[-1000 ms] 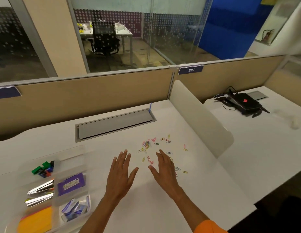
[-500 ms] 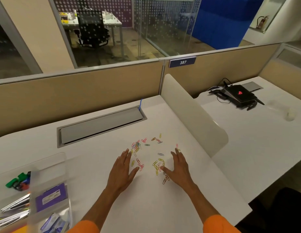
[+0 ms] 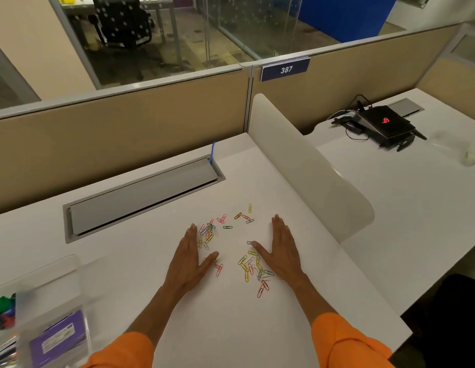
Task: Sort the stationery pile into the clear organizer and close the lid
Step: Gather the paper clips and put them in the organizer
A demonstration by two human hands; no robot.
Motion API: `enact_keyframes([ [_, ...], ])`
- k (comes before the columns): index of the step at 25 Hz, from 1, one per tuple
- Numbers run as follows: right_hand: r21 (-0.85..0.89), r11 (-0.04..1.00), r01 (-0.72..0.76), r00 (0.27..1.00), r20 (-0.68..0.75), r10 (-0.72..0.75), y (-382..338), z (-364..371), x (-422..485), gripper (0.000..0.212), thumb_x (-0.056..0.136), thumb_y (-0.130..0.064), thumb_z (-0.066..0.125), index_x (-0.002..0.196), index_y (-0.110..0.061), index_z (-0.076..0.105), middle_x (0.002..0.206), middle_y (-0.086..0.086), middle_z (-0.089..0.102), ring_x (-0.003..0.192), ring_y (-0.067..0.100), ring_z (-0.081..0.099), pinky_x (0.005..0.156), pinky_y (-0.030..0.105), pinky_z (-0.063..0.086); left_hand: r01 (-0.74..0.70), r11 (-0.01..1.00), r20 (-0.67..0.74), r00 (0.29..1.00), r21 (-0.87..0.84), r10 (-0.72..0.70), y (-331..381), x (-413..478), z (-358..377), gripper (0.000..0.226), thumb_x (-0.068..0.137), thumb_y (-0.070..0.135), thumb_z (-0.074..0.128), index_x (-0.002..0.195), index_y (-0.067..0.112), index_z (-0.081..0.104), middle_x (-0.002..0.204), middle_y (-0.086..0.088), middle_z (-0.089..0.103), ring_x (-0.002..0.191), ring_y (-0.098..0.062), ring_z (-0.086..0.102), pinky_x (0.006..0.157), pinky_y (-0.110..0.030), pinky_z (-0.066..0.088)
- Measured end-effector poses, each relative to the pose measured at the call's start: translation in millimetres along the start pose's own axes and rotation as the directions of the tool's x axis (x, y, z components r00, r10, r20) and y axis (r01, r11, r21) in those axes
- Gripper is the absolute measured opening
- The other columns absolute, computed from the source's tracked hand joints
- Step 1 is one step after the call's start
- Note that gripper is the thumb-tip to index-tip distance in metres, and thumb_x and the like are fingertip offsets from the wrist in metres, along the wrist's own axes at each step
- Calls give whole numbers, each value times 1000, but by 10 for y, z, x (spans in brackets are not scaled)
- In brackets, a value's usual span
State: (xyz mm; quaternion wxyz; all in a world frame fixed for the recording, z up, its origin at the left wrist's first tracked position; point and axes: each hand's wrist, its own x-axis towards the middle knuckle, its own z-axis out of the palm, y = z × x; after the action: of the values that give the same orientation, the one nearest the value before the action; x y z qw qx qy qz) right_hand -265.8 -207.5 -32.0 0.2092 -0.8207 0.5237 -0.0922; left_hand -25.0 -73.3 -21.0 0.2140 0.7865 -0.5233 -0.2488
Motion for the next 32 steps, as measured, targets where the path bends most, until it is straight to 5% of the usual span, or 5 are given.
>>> enact_keyframes([
  [7, -85, 988, 133, 991, 29, -130, -85, 52, 434, 93, 88, -75, 31, 154, -16, 2, 163, -2, 1, 149, 10, 1, 123, 31, 9, -51, 991, -30, 998, -125, 47, 98, 222, 155, 101, 85, 70, 51, 154, 31, -13, 164, 10, -1, 147, -4, 0, 121, -32, 8],
  [19, -133, 904, 406, 910, 144, -388, -291, 194, 840, 84, 93, -67, 33, 155, -17, 7, 163, -2, 6, 149, 7, 0, 123, 33, 11, -115, 981, 16, 993, -158, 119, 204, 557, 267, 93, 87, 72, 43, 155, 32, -6, 164, 11, 2, 150, -8, 5, 123, -34, 13],
  [25, -52, 837, 545, 823, 226, -522, -423, 262, 766, 72, 98, -55, 37, 154, -17, 12, 163, -4, 10, 148, 4, 1, 122, 34, 15, -164, 969, 58, 982, -185, 177, 232, 556, 259, 94, 84, 76, 36, 155, 30, -5, 159, 20, 0, 136, 21, -11, 118, -21, 5],
  [32, 59, 830, 555, 801, 230, -553, -461, 219, 478, 69, 99, -46, 42, 154, -13, 17, 162, 0, 14, 148, 4, 6, 122, 31, 13, -205, 958, 92, 970, -202, 227, 243, 345, 312, 102, 82, 83, 28, 155, 23, -9, 162, 13, -5, 145, 10, -8, 121, -21, 2],
])
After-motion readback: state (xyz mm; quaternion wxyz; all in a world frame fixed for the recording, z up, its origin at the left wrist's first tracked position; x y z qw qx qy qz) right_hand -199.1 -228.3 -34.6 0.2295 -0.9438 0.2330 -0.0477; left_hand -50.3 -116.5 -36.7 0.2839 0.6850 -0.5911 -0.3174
